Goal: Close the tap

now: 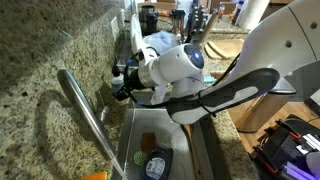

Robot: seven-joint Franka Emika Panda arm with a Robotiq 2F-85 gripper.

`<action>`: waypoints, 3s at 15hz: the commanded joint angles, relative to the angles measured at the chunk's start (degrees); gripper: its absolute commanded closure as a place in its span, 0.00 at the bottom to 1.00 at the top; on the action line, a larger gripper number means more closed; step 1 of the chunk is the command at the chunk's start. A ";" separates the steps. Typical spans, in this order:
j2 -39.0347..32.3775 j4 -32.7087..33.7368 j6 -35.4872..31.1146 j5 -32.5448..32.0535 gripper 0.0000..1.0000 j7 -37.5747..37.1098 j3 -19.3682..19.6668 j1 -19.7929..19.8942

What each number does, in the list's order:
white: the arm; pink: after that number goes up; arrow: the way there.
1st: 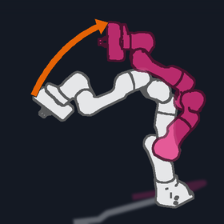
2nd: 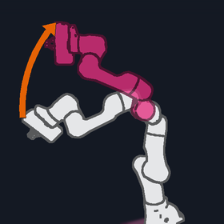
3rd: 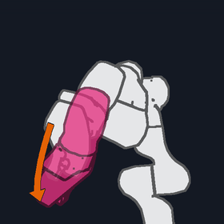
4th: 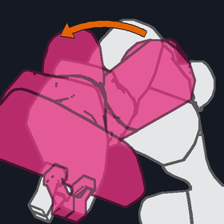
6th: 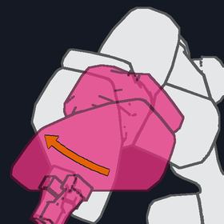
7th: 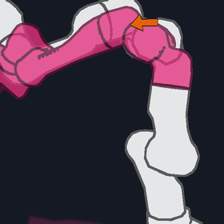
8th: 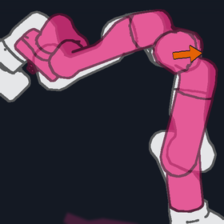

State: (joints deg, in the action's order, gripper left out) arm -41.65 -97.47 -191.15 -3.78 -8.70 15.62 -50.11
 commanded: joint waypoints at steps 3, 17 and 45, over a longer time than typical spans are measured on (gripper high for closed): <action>-2.03 1.46 -3.63 -3.38 0.00 -3.17 -15.62 11.02; -6.68 7.53 -6.69 0.50 0.00 4.93 -8.52 7.78; -12.40 11.33 4.35 10.51 0.00 12.08 14.88 -7.36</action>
State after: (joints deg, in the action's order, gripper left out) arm -60.20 -76.31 -192.48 5.07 3.96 28.30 -52.73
